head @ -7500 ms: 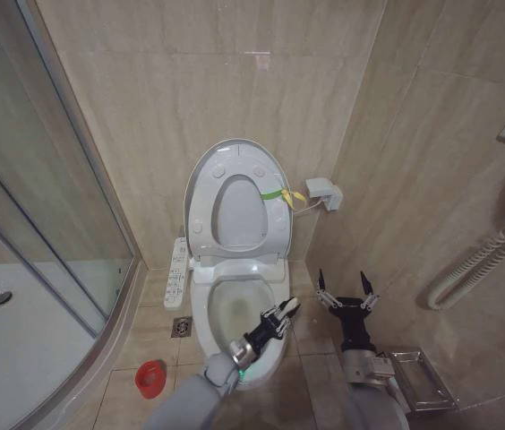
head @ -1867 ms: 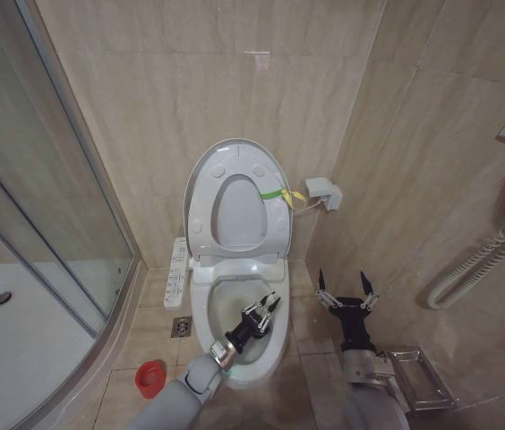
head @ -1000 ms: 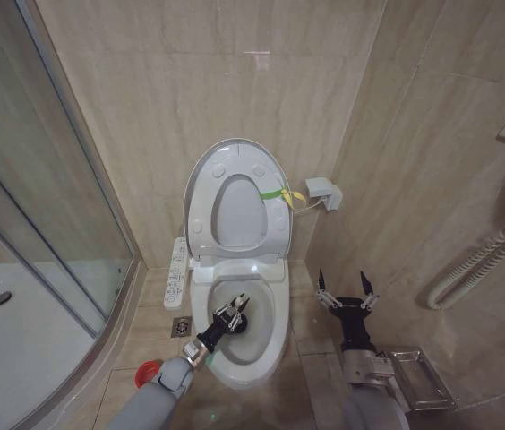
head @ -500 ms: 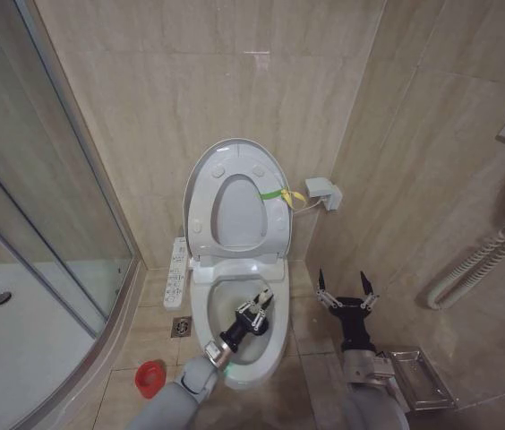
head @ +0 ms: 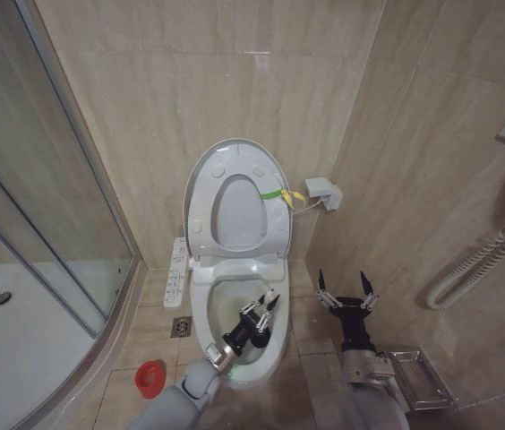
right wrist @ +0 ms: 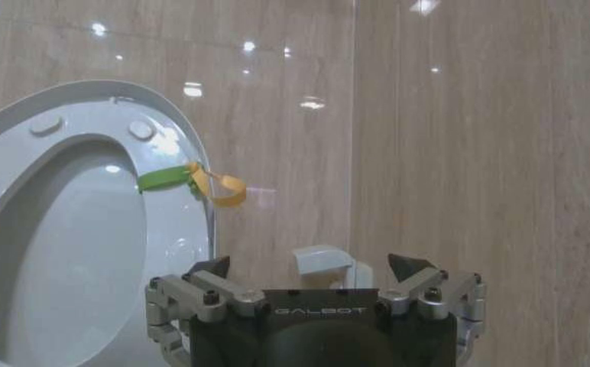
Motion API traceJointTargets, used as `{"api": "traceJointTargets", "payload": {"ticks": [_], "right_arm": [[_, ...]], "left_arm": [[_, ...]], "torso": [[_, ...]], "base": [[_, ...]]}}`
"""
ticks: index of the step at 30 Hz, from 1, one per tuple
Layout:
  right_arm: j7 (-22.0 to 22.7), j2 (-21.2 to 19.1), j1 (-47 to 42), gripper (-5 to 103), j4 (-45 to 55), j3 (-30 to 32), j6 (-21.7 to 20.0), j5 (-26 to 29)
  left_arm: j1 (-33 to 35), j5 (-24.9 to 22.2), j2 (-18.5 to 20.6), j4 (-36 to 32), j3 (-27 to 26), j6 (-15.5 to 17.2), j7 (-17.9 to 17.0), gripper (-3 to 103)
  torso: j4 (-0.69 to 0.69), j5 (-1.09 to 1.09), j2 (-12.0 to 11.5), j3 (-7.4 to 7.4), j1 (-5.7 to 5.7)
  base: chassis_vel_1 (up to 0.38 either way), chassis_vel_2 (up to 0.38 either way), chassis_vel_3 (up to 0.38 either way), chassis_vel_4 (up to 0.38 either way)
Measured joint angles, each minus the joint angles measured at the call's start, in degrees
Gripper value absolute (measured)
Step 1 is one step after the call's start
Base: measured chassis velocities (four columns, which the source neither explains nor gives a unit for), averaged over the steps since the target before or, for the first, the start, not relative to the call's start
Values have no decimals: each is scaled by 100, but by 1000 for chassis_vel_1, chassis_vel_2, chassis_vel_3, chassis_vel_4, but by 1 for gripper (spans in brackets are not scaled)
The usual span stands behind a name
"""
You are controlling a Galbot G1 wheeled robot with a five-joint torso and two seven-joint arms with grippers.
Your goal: Open the toilet lid, clean the toilet bowl with a toilet brush, close the toilet lid, and flush.
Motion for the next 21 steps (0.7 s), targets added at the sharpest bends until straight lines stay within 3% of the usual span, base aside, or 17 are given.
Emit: {"api": "traceJointTargets", "payload": {"ticks": [3, 10, 21], "right_arm": [[1, 0, 0, 100, 0, 0, 0, 0], [1, 0, 0, 100, 0, 0, 0, 0], [1, 0, 0, 100, 0, 0, 0, 0]], "left_arm": [[-75, 167, -12, 623, -371, -150, 124, 20], [-158, 316, 22, 1018, -771, -191, -41, 20], [398, 764, 187, -780, -1215, 84, -919, 20]], "torso": [[0, 0, 0, 0, 0], [0, 0, 0, 0, 0], [0, 1, 0, 0, 0]], "base": [[0, 0, 0, 0], [0, 0, 0, 0], [0, 0, 0, 0]]}}
